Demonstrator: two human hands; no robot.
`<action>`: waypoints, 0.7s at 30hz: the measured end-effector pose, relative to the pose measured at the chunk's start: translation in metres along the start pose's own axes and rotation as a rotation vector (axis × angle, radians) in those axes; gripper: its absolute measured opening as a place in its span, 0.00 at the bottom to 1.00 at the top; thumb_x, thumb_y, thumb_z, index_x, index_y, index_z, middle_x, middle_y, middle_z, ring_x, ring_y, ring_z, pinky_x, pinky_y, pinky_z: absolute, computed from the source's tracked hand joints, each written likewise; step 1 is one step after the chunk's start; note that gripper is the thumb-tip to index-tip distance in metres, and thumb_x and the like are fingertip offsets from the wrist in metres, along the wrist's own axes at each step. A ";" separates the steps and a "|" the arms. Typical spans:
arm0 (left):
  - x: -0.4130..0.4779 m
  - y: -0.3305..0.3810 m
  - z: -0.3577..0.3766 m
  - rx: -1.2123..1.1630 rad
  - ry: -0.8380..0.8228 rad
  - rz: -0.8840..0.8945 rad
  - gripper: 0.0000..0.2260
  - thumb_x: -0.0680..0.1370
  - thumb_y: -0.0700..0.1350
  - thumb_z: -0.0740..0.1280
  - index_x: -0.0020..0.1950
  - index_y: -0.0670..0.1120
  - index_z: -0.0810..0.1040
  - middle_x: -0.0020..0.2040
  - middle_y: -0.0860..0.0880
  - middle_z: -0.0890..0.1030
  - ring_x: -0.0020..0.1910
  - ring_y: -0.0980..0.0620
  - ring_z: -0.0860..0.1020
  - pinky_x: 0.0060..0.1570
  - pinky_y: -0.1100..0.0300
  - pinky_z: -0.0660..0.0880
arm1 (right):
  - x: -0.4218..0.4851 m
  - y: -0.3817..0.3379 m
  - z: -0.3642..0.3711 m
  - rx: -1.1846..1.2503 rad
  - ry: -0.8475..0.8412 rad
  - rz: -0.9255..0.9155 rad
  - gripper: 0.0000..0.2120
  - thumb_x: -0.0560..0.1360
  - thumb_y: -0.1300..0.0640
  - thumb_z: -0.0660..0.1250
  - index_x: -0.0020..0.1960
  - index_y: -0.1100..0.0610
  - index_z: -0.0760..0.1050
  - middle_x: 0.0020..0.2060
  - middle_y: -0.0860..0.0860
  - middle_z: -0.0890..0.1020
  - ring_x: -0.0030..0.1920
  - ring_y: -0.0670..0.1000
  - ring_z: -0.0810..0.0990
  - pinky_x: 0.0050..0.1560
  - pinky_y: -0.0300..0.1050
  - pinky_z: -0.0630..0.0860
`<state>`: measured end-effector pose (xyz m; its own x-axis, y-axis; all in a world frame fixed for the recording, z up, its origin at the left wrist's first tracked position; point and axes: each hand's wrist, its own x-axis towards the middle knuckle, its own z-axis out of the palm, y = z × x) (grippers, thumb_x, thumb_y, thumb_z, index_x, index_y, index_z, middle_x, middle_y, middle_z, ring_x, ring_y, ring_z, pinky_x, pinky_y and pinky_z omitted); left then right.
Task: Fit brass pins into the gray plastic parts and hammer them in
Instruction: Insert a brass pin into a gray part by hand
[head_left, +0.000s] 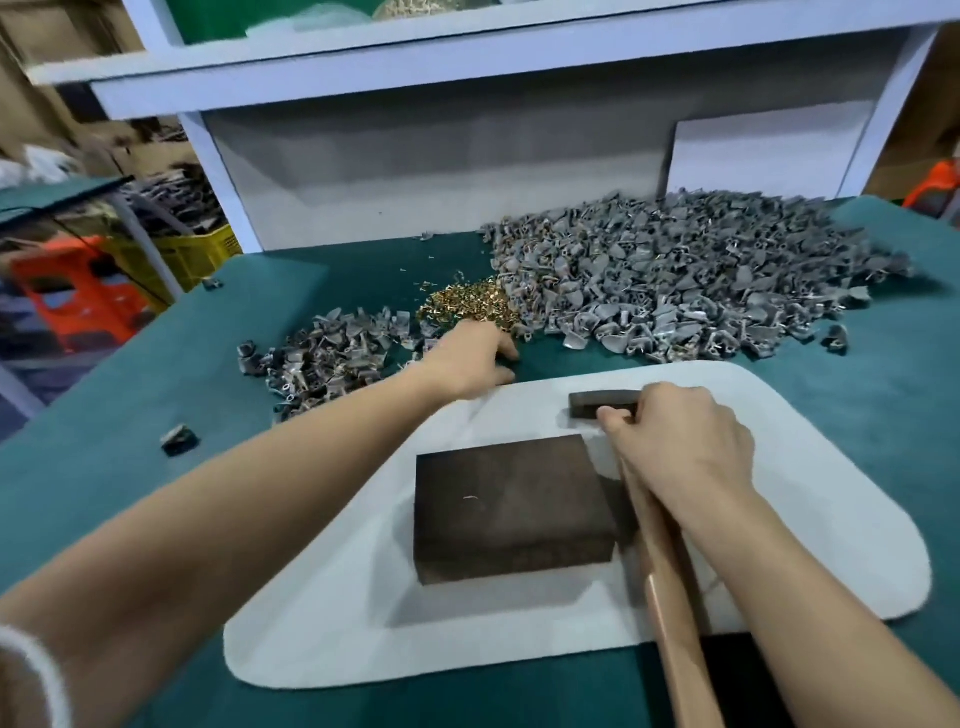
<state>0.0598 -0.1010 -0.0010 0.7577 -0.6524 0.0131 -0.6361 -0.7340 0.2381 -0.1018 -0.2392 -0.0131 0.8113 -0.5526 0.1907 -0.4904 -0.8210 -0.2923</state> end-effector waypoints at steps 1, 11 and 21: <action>-0.001 0.000 0.004 -0.014 0.052 0.007 0.10 0.75 0.38 0.67 0.56 0.41 0.81 0.55 0.44 0.82 0.55 0.47 0.79 0.58 0.59 0.73 | 0.000 0.000 0.000 0.023 0.028 -0.011 0.16 0.75 0.42 0.62 0.49 0.55 0.75 0.47 0.57 0.80 0.49 0.61 0.78 0.40 0.46 0.65; -0.025 0.008 -0.005 -0.265 0.246 -0.053 0.02 0.74 0.40 0.70 0.42 0.46 0.81 0.41 0.52 0.80 0.42 0.54 0.77 0.48 0.60 0.74 | -0.003 -0.006 0.000 0.405 0.288 -0.379 0.03 0.75 0.57 0.67 0.45 0.55 0.74 0.40 0.49 0.77 0.41 0.53 0.75 0.42 0.44 0.68; -0.074 0.067 -0.007 -1.445 0.064 -0.103 0.06 0.76 0.33 0.66 0.40 0.39 0.79 0.36 0.46 0.80 0.37 0.55 0.78 0.43 0.67 0.78 | -0.008 -0.008 0.004 0.822 0.375 -0.493 0.06 0.72 0.64 0.71 0.47 0.55 0.80 0.39 0.50 0.82 0.38 0.49 0.83 0.41 0.46 0.82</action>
<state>-0.0381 -0.1005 0.0211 0.8195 -0.5723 -0.0308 0.0913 0.0772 0.9928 -0.1031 -0.2278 -0.0158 0.6428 -0.3058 0.7024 0.3539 -0.6946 -0.6263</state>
